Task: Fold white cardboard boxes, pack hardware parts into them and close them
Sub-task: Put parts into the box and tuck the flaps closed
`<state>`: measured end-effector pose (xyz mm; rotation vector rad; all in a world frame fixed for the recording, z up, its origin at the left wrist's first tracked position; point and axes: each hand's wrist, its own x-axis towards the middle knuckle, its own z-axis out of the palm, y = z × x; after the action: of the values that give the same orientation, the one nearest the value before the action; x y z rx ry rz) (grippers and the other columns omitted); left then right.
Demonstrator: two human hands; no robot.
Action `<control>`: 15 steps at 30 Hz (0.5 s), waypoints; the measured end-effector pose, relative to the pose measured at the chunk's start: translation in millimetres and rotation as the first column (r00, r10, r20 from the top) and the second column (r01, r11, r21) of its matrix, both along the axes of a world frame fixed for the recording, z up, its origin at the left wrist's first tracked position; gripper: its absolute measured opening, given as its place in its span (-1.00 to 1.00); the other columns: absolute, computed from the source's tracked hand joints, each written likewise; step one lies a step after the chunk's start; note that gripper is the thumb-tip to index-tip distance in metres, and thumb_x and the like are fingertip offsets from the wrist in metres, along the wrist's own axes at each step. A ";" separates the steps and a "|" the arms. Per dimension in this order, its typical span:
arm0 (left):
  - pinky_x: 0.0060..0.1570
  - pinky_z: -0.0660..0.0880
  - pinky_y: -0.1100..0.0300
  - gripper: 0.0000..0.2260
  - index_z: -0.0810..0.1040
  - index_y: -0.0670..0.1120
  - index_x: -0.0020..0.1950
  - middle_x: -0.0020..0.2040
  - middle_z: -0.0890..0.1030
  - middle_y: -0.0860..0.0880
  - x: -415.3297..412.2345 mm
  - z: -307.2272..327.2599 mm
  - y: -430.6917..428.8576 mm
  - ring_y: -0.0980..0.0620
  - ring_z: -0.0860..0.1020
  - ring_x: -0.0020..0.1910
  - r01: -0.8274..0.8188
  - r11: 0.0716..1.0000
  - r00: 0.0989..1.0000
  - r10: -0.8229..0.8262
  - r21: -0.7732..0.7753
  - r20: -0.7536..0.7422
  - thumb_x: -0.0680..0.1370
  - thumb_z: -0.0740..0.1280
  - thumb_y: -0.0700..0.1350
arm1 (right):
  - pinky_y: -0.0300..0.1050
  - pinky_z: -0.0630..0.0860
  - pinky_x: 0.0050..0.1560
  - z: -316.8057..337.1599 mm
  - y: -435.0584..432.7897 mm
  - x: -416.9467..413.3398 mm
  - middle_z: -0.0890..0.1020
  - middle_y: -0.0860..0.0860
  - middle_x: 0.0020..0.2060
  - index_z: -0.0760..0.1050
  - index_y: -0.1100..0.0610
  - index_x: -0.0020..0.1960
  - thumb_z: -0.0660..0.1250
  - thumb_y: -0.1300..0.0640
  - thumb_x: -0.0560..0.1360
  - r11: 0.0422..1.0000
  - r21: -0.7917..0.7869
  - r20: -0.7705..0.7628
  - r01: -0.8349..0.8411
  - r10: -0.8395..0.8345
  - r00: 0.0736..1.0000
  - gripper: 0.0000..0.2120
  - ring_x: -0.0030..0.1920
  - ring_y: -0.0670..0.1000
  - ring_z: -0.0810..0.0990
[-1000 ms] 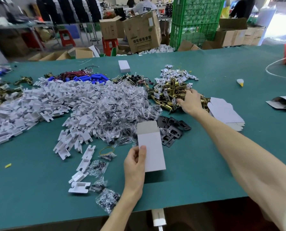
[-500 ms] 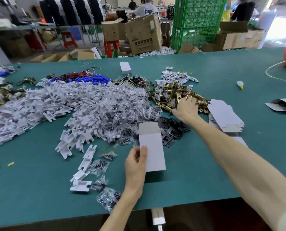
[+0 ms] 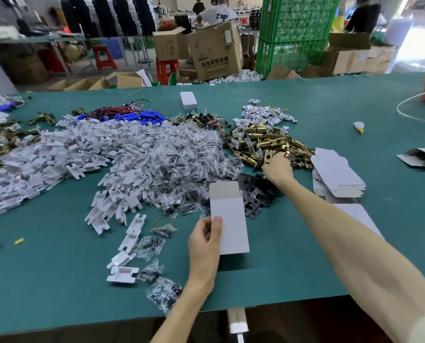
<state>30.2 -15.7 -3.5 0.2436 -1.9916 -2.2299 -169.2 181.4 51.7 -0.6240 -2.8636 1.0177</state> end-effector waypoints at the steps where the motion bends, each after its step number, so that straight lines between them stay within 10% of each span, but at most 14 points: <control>1: -0.15 0.46 0.02 -0.66 0.61 -0.09 0.03 -0.04 0.64 -0.22 0.2 0.3 0.1 0.02 0.54 -0.15 0.000 1.000 1.000 0.000 0.005 -0.001 0.58 0.33 0.19 | 0.13 0.50 0.18 -1.2 -0.8 1.1 0.48 0.32 0.27 0.25 0.32 0.37 0.29 0.24 0.60 0.999 -0.040 -0.007 0.016 -0.017 1.000 -0.58 0.19 0.29 0.49; 5: -0.13 0.48 0.03 -0.64 0.62 -0.10 0.05 -0.03 0.66 -0.20 1.3 1.1 -0.3 0.02 0.56 -0.13 0.001 1.000 1.000 -0.001 0.015 -0.003 0.57 0.33 0.20 | 0.17 0.44 0.31 -9.8 -4.8 4.4 0.53 0.28 0.23 0.23 0.30 0.41 0.40 0.15 0.56 0.985 -0.138 -0.036 0.100 -0.106 0.994 -0.45 0.29 0.31 0.46; 11: -0.12 0.50 -0.03 -0.65 0.62 -0.09 0.06 -0.01 0.67 -0.20 0.8 -0.9 -0.6 -0.01 0.58 -0.11 0.005 1.000 1.000 -0.005 0.024 -0.002 0.57 0.33 0.20 | -0.05 0.38 -0.25 -8.9 -5.2 6.2 0.48 0.13 -0.16 0.40 0.24 -0.01 0.48 0.16 0.47 0.886 -0.456 -0.057 0.081 -0.120 0.991 -0.72 -0.20 0.07 0.42; 15: -0.17 0.51 0.09 -0.64 0.62 -0.08 0.06 -0.07 0.68 -0.11 0.8 -1.3 -0.9 0.05 0.59 -0.14 0.011 1.000 1.000 -0.010 0.028 -0.006 0.56 0.34 0.21 | -0.02 0.54 0.00 1.0 1.7 19.6 0.68 0.08 -0.06 0.61 0.27 0.08 0.51 0.19 0.45 0.835 -0.548 -0.127 -0.037 -0.040 0.991 -0.75 -0.05 0.09 0.62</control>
<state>31.0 -16.5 -4.8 0.2299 -1.9640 -2.2638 -149.6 183.1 52.7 -0.5470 -2.4355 1.8319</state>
